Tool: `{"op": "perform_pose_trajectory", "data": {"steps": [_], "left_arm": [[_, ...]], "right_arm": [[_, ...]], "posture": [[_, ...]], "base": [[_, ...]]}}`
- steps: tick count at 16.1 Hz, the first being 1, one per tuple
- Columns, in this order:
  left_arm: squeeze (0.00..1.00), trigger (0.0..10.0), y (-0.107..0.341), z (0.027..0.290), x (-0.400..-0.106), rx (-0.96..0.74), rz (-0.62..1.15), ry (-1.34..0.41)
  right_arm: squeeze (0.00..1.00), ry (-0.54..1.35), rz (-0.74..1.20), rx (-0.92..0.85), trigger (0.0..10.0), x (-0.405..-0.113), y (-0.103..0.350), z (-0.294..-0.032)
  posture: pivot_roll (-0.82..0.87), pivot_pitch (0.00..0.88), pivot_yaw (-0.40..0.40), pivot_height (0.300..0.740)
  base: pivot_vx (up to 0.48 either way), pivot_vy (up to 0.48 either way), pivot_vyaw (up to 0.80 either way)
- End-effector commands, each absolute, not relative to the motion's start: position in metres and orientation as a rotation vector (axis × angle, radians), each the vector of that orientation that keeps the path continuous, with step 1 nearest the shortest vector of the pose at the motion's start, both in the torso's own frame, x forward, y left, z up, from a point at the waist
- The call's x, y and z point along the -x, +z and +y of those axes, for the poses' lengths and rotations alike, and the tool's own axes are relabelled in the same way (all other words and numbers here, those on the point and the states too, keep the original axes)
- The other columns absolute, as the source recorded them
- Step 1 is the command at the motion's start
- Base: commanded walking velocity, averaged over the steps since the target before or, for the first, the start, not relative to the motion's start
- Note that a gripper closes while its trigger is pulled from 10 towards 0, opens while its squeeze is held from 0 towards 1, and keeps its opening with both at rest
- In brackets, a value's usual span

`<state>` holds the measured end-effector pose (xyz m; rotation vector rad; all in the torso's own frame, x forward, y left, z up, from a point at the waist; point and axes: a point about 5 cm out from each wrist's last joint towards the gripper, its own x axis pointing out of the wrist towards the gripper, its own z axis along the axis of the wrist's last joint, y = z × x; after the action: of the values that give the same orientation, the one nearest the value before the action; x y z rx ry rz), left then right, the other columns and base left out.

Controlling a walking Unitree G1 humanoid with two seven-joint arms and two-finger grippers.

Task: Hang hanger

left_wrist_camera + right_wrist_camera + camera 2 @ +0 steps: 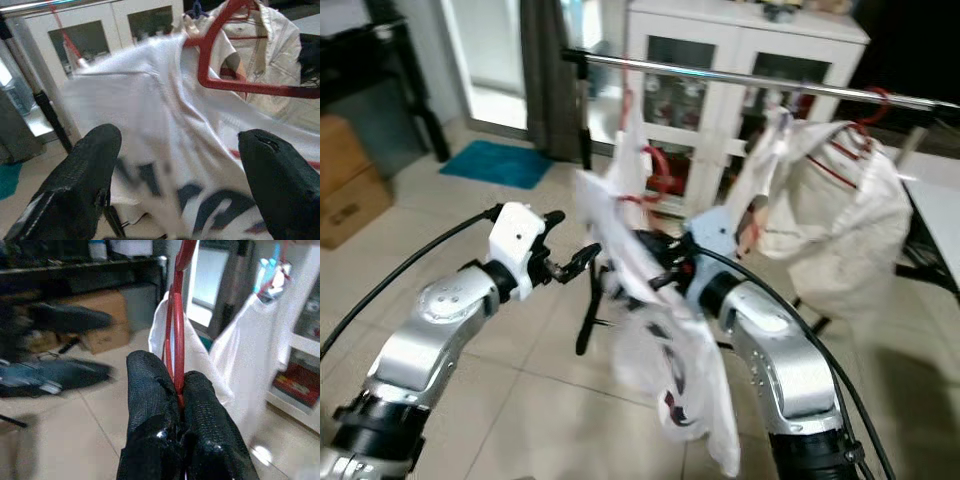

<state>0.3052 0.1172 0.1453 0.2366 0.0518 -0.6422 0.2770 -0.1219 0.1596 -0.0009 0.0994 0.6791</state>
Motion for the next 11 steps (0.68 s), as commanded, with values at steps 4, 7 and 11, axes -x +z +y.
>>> {"op": "perform_pose_trajectory", "data": {"steps": [4,7,11], "left_arm": [[0.0,8.5,0.148,0.109,-0.319,-0.209,0.029,-0.651],[0.0,0.0,0.145,0.104,-0.32,-0.186,0.016,-0.683],[0.0,0.0,0.143,0.104,-0.323,-0.197,0.013,-0.606]], "right_arm": [[0.0,0.791,0.02,-0.021,0.0,-0.272,0.18,-0.112],[0.0,0.826,-0.001,-0.039,0.0,-0.269,0.186,-0.11],[0.0,0.822,-0.004,-0.043,0.0,-0.271,0.188,-0.112]], "posture": [[-0.15,0.0,-0.026,0.74],[-0.15,0.0,-0.026,0.74],[-0.15,0.0,-0.027,0.74]], "base": [[0.0,0.0,0.0],[0.0,0.0,0.0],[0.0,0.0,0.0]]}}
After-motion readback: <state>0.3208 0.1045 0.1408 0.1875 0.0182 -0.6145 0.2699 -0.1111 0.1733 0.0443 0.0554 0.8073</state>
